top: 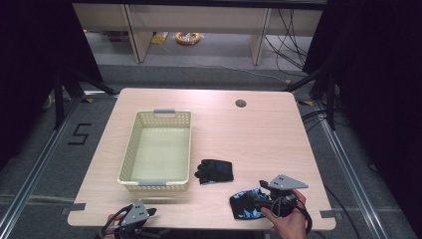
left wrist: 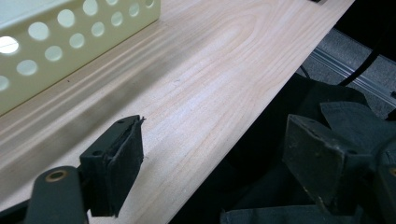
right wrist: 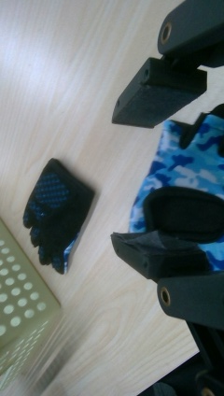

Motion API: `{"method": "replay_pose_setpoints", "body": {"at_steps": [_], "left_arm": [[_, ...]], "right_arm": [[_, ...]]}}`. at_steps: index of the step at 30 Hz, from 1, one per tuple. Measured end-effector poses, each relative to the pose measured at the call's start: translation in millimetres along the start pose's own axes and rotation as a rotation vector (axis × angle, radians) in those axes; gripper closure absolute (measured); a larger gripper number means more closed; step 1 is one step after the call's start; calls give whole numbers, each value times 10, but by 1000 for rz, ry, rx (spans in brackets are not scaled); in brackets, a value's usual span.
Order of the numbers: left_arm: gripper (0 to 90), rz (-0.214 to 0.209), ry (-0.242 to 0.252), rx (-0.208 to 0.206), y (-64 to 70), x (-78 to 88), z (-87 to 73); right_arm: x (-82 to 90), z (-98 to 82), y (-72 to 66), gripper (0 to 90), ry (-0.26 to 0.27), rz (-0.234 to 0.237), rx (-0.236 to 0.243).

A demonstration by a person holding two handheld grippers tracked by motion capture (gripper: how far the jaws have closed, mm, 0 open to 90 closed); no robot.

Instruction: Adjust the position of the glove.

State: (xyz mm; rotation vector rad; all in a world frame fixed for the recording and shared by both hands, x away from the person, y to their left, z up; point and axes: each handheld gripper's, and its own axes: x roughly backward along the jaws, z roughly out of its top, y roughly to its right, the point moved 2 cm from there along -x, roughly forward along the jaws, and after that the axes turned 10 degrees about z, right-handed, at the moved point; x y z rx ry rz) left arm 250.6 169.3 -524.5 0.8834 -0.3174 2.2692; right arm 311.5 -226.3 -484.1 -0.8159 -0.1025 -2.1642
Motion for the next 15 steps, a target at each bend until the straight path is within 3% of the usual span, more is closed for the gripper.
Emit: {"method": "replay_pose_setpoints", "body": {"at_steps": [1, 2, 3, 4, 5, 6, 9, 10, 12, 13, 15], "left_arm": [[190, 5, 0, 2, -1, 2, 4], [184, -10, 16, 37, 23, -1, 8], [181, -10, 20, 19, 8, -5, 10], [171, 2, -2, 0, -12, 4, 8], [159, 2, -2, 0, -12, 4, 8], [160, 4, -2, 22, -4, 1, 4], [160, 3, -2, 18, -9, 11, 10], [159, -1, 0, 15, -13, 13, 10], [158, -3, 7, 9, -29, 16, 19], [158, 5, 6, 35, -22, 5, 14], [158, -3, 7, 35, -22, 14, 14]], "right_arm": [[-2, 25, -13, 378, -6, 2, 3], [-18, 40, -38, 378, 2, 1, -11], [-23, 65, -18, 380, -9, 9, 19], [-34, 78, -51, 382, -9, 9, -4], [-34, 78, -51, 382, -9, 9, -4], [-75, 133, -43, 387, -9, 15, 31], [-149, 210, -89, 391, -27, 28, 22], [-176, 240, -66, 393, -21, 26, 66], [-235, 297, -89, 405, -33, 34, 75], [-268, 324, -92, 408, -36, 37, 86], [-300, 349, -96, 410, -40, 37, 93]]}}
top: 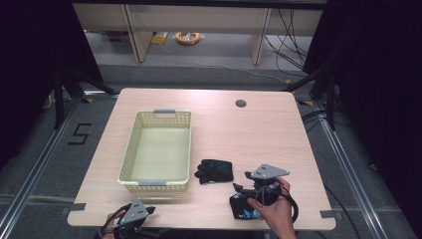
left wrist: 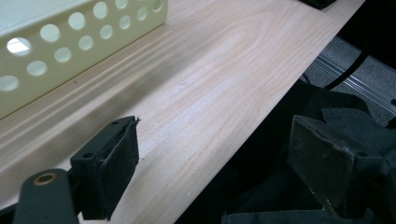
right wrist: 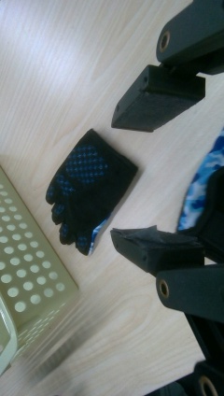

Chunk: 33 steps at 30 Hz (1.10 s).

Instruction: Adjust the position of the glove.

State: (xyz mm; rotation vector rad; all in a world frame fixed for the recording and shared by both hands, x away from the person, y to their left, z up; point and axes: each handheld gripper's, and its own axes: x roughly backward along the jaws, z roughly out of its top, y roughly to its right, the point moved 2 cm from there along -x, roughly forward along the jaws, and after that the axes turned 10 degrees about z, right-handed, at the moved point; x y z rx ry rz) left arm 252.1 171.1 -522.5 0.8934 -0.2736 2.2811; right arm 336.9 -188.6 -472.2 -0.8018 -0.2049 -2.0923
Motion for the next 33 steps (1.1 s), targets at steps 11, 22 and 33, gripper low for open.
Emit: {"method": "replay_pose_setpoints", "body": {"at_steps": [11, 22, 33], "left_arm": [[159, 10, 6, -3, 6, 0, 1], [159, -3, 29, 0, 17, -2, 4], [160, -4, 16, -6, 22, 3, 1]], "right_arm": [[-413, 244, -21, 501, -83, 49, 47], [-775, 366, 67, 572, -172, 73, 35], [-987, 346, 247, 657, -245, 111, 0]]}}
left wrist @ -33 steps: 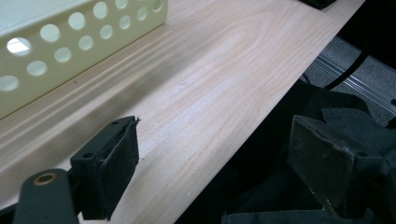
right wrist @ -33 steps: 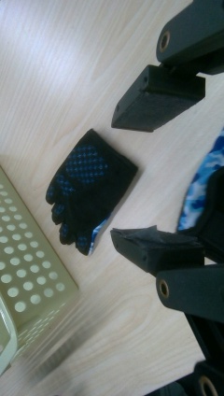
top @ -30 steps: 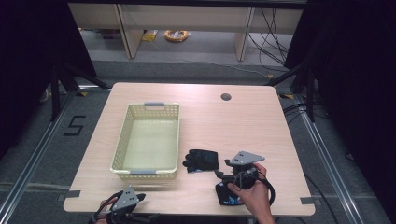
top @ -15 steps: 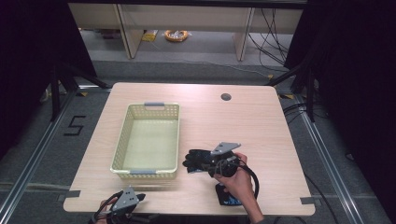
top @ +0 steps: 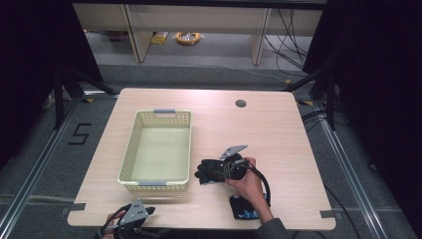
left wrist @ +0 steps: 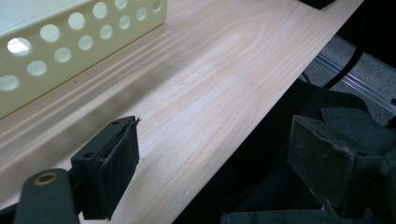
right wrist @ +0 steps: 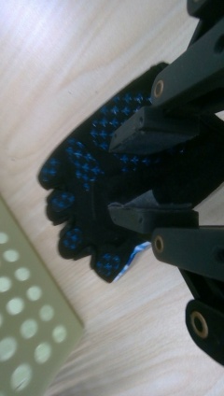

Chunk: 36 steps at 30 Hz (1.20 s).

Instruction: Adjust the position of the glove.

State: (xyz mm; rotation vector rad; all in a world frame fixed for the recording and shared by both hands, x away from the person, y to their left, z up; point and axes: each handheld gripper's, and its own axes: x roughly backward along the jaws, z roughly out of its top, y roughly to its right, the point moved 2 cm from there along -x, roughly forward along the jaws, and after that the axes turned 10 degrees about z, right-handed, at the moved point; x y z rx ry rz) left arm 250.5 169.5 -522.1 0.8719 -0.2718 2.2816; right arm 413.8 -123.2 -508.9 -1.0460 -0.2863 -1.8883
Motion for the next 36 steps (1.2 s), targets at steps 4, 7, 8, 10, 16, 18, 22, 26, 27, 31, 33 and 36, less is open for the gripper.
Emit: {"method": "replay_pose_setpoints", "body": {"at_steps": [4, 7, 8, 10, 16, 18, 22, 26, 27, 31, 33, 36], "left_arm": [[160, 0, 3, 2, -2, 1, 4], [161, -2, -11, 12, 5, -1, -4], [161, 3, -12, 6, 1, 0, -5], [162, 4, -24, -10, -9, 4, -6], [164, -5, -1, -4, -7, 8, 4], [164, 7, 7, -2, -5, 0, 1], [164, -5, 7, 8, 8, 2, 2], [165, -5, 4, 10, -2, 3, 3], [165, 0, 6, 29, 13, -4, -5], [165, -11, -8, 1, -10, 12, 6], [165, 2, 9, 6, -3, 0, 0], [165, -3, -30, -29, -40, 25, 6]], "right_arm": [[-28, 0, 18, 704, -16, -1, 25], [-43, -15, 48, 845, 4, 8, 16], [-46, -17, 51, 853, 3, 11, 17], [-34, -10, 36, 875, -17, 1, 31], [-10, 4, -1, 887, 16, 5, 39], [53, 20, -39, 887, 30, -2, 12], [178, 108, -103, 887, 67, 24, 99], [332, 155, -188, 888, 108, 14, 111], [426, 173, -236, 887, 111, 30, 129], [570, 195, -343, 888, 142, 45, 158], [640, 196, -409, 887, 161, 52, 167], [692, 184, -503, 887, 179, 77, 200]]}}
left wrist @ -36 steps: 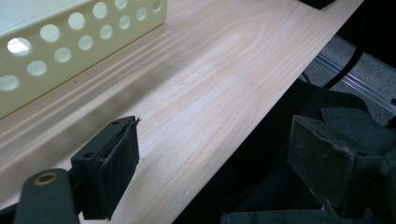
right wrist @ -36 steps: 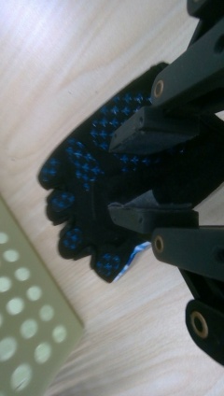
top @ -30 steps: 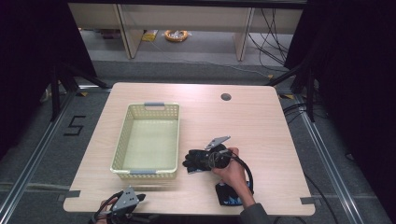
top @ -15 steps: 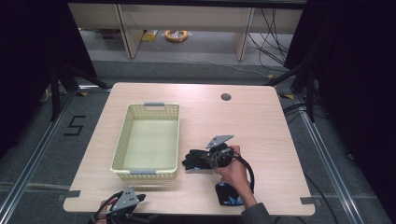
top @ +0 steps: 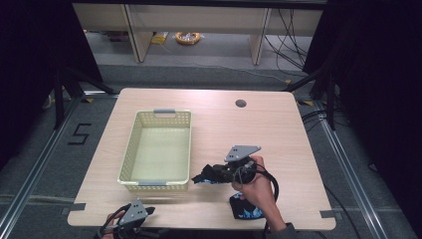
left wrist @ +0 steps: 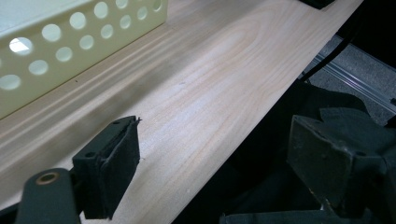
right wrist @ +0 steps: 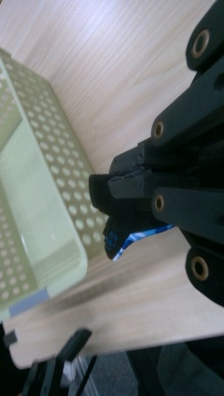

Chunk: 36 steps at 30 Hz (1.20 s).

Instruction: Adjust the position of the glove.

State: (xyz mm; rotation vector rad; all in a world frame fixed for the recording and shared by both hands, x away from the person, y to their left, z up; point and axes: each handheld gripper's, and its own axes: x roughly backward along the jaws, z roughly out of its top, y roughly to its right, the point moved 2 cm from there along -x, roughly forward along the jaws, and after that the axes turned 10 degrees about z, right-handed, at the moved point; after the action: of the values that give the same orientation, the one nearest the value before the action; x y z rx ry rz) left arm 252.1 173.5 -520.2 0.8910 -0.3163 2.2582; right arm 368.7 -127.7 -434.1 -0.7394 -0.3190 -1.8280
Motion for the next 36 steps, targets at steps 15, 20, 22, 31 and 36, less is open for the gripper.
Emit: {"method": "replay_pose_setpoints", "body": {"at_steps": [15, 20, 22, 31, 36], "left_arm": [[164, 14, 11, 30, 18, -9, -7], [164, 2, 31, 27, 29, -10, 0], [164, 12, 15, 3, 8, 0, -1], [164, 6, 17, 13, 23, -11, -2], [163, 8, 26, 21, 35, -14, -4]], "right_arm": [[-90, -285, -327, 886, -32, 69, -23], [-179, -387, -385, 885, -63, 82, -44], [-205, -417, -395, 884, -71, 81, -44], [-291, -619, -451, 869, -131, 92, -40], [-284, -677, -438, 825, -130, 98, -92]]}}
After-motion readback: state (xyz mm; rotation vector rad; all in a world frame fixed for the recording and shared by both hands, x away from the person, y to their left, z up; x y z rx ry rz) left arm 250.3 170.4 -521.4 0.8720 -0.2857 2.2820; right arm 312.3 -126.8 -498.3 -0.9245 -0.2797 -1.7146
